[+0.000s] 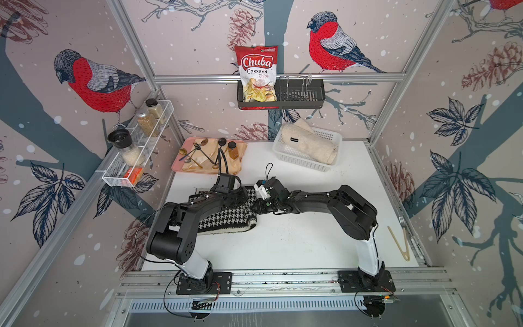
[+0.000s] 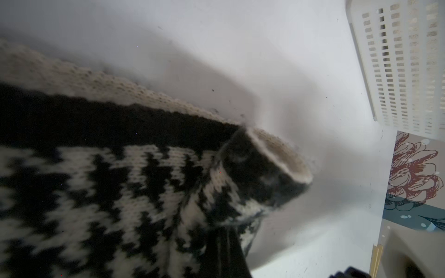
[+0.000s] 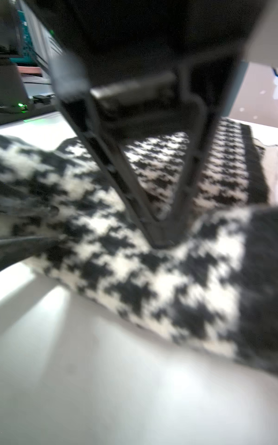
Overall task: Roll up the scarf and place it into the basket
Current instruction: Roll the scarf at the center of the board.
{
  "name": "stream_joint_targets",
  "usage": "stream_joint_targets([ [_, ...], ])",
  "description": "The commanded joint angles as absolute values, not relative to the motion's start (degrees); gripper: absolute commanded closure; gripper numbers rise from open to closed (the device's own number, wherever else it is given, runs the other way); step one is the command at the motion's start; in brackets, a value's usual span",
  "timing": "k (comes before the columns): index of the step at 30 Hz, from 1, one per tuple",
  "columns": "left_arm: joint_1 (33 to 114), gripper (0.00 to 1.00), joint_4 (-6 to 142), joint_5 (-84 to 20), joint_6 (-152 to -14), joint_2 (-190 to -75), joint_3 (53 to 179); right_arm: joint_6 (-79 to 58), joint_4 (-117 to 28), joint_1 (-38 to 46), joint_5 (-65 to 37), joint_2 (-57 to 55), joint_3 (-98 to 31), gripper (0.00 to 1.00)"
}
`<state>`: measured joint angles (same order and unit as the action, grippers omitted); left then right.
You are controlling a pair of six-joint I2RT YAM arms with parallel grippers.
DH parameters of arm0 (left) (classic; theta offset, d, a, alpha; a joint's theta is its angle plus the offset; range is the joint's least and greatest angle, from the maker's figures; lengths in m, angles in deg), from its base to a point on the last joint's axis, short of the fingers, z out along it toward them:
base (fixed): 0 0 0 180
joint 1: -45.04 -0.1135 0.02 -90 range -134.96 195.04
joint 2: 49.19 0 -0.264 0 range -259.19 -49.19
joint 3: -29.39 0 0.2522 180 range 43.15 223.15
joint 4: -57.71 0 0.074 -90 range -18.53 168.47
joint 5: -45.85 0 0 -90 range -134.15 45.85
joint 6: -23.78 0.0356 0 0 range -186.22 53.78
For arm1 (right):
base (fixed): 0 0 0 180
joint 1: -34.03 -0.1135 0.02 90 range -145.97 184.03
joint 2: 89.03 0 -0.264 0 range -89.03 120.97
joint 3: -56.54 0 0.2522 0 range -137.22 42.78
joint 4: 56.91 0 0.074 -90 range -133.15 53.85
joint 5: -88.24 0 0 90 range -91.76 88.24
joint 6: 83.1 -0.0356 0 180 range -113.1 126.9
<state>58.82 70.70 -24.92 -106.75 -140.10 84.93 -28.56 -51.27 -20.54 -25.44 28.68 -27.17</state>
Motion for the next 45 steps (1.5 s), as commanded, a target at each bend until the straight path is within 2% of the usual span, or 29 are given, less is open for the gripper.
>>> stream_joint_targets([
  [1, 57.87, 1.00, 70.44, -27.18, -107.05, -139.54, 83.53, -27.84, -48.43, -22.52, -24.69, 27.39, -26.19, 0.80],
  [11, 54.61, 1.00, 66.88, -25.31, -107.80, -139.78, 78.88, -27.44, -49.33, -26.82, -25.09, 27.37, -28.17, 0.80],
  [20, 52.93, 1.00, 65.05, -24.74, -108.13, -141.30, 76.42, -26.39, -51.06, -27.00, -27.15, 29.49, -31.04, 0.80],
  [27, 52.29, 1.00, 65.06, -24.95, -108.61, -140.16, 75.53, -25.81, -50.75, -27.01, -29.35, 32.92, -33.58, 0.80],
  [33, 51.36, 1.00, 68.42, -27.85, -108.76, -137.58, 76.17, -24.23, -45.03, -26.96, -31.34, 38.26, -38.85, 0.81],
  [35, 50.86, 1.00, 69.30, -27.89, -108.46, -137.17, 76.38, -24.17, -42.37, -26.77, -29.72, 38.78, -38.42, 0.81],
  [41, 50.76, 1.00, 69.21, -27.31, -108.40, -138.07, 76.29, -21.79, -26.04, -26.54, -15.93, 39.80, -37.73, 0.84],
  [45, 50.99, 1.00, 65.31, -24.55, -108.92, -139.83, 74.42, -22.10, -21.99, -26.34, -9.10, 37.97, -35.45, 0.85],
])
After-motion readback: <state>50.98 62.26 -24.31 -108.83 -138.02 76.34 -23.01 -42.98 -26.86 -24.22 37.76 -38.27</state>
